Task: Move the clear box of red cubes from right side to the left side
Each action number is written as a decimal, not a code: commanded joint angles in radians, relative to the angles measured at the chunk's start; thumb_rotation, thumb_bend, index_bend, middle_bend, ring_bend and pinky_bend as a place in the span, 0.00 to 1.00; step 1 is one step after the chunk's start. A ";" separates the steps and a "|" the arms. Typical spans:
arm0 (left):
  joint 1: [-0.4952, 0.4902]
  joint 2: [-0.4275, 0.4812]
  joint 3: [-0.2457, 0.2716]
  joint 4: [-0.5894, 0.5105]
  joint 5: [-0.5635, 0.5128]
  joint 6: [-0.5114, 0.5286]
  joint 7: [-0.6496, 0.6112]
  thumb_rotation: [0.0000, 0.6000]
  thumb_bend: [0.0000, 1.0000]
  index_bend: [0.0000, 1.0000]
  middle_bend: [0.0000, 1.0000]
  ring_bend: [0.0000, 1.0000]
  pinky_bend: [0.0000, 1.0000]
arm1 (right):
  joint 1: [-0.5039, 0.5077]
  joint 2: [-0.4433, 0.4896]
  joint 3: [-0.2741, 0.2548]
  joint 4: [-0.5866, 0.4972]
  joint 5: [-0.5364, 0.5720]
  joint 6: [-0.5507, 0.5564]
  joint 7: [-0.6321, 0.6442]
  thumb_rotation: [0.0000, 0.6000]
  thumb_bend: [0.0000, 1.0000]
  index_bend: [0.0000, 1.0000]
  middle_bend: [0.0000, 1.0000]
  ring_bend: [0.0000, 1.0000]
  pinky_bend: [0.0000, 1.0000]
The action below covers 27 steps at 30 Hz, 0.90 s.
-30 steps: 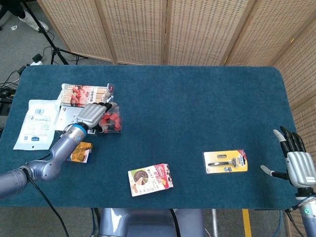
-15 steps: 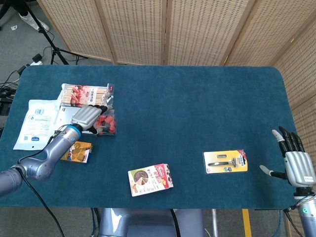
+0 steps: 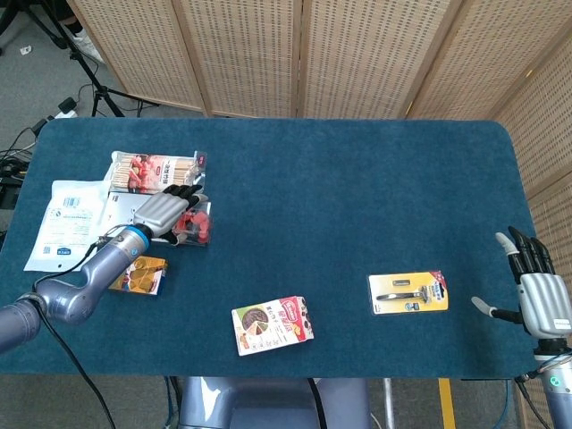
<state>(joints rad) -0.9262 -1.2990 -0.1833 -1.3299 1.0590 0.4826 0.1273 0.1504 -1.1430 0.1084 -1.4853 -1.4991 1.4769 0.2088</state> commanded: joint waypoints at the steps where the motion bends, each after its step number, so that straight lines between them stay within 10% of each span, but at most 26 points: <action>1: -0.003 0.003 0.002 -0.003 0.004 0.002 -0.008 1.00 0.25 0.24 0.00 0.00 0.00 | 0.000 -0.002 0.001 0.002 0.000 0.003 0.001 1.00 0.05 0.00 0.00 0.00 0.00; 6: -0.006 0.015 0.001 -0.019 0.013 -0.002 -0.035 1.00 0.06 0.16 0.00 0.00 0.00 | -0.002 -0.006 0.005 0.004 -0.001 0.010 0.004 1.00 0.05 0.00 0.00 0.00 0.00; 20: 0.015 0.091 -0.021 -0.089 0.053 0.074 -0.090 1.00 0.02 0.00 0.00 0.00 0.00 | -0.007 -0.012 0.007 0.011 -0.009 0.028 0.015 1.00 0.05 0.00 0.00 0.00 0.00; 27: 0.066 0.183 -0.109 -0.223 0.071 0.241 -0.165 1.00 0.05 0.00 0.00 0.00 0.00 | -0.008 -0.012 0.007 0.013 -0.014 0.030 0.017 1.00 0.05 0.00 0.00 0.00 0.00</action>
<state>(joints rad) -0.8877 -1.1596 -0.2520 -1.4909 1.1163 0.6552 -0.0009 0.1425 -1.1548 0.1152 -1.4729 -1.5126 1.5072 0.2260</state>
